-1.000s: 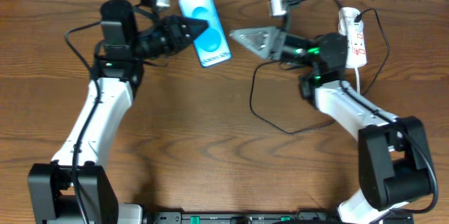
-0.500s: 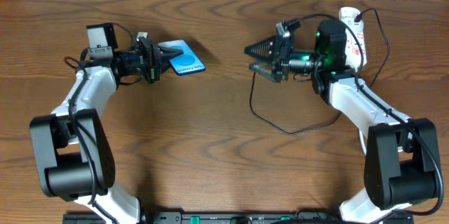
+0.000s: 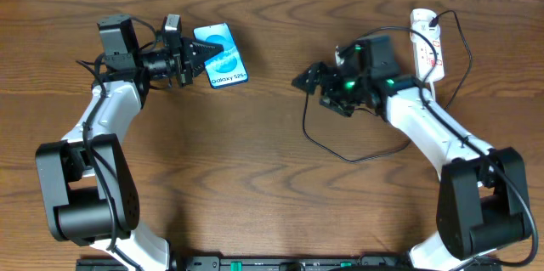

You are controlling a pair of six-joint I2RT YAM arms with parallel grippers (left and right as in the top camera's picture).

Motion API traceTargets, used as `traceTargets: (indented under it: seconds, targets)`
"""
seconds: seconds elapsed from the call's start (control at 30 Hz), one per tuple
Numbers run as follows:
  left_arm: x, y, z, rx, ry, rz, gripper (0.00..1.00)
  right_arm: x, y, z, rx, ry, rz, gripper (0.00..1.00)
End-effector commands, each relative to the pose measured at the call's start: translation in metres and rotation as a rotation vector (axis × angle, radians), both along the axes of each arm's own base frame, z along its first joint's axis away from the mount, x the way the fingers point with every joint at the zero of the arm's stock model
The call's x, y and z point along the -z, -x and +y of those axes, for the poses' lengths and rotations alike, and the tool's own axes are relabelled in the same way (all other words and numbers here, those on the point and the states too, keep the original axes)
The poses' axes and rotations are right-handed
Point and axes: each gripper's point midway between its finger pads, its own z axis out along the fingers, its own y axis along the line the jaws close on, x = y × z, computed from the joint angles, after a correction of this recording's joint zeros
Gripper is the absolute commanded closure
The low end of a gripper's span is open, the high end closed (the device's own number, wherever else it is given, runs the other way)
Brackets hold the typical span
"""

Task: Plug charger to phone and switch on socket
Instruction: 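Grasp the phone top with the left gripper, release and withdraw right gripper, then grasp the cable's plug end near the power strip with the right gripper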

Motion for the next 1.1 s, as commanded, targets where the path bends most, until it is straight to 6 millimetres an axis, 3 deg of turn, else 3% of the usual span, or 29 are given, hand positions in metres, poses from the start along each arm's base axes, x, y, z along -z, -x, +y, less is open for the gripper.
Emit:
traceTargets:
  seconds: [0.0, 0.17, 0.2, 0.23, 0.27, 0.3, 0.37, 0.6, 0.83, 1.07]
  targets:
    - [-0.022, 0.008, -0.003, 0.052, 0.018, -0.085, 0.93, -0.03, -0.028, -0.038, 0.146, 0.399, -0.18, 0.01]
    - [-0.022, 0.009, -0.003, 0.055, 0.02, -0.085, 0.93, -0.046, -0.028, -0.024, 0.056, 0.491, -0.275, 0.01]
    - [-0.023, 0.009, -0.003, 0.056, 0.02, -0.085, 0.93, -0.046, -0.027, -0.022, 0.044, 0.495, -0.281, 0.07]
    - [-0.023, 0.009, -0.003, 0.056, 0.021, -0.085, 0.93, -0.046, -0.027, -0.021, 0.043, 0.494, -0.281, 0.28]
    - [-0.023, 0.009, -0.003, 0.059, 0.022, -0.085, 0.93, -0.046, -0.027, -0.02, 0.045, 0.491, -0.283, 0.38]
    - [-0.023, 0.009, -0.003, 0.059, 0.023, -0.085, 0.93, -0.047, -0.028, -0.02, 0.047, 0.49, -0.286, 0.34]
    - [-0.023, 0.009, -0.003, 0.059, 0.022, -0.086, 0.93, -0.047, -0.029, -0.021, 0.052, 0.495, -0.292, 0.01]
    - [-0.023, 0.009, -0.003, 0.059, 0.022, -0.086, 0.93, -0.029, -0.031, -0.051, 0.337, 0.437, -0.101, 0.23]
    - [-0.023, 0.009, -0.003, 0.059, 0.02, -0.092, 0.93, -0.01, -0.046, -0.066, 0.449, 0.441, -0.001, 0.33]
    - [-0.023, 0.009, -0.003, 0.059, 0.02, -0.093, 0.93, 0.023, -0.064, -0.081, 0.456, 0.536, 0.162, 0.36]
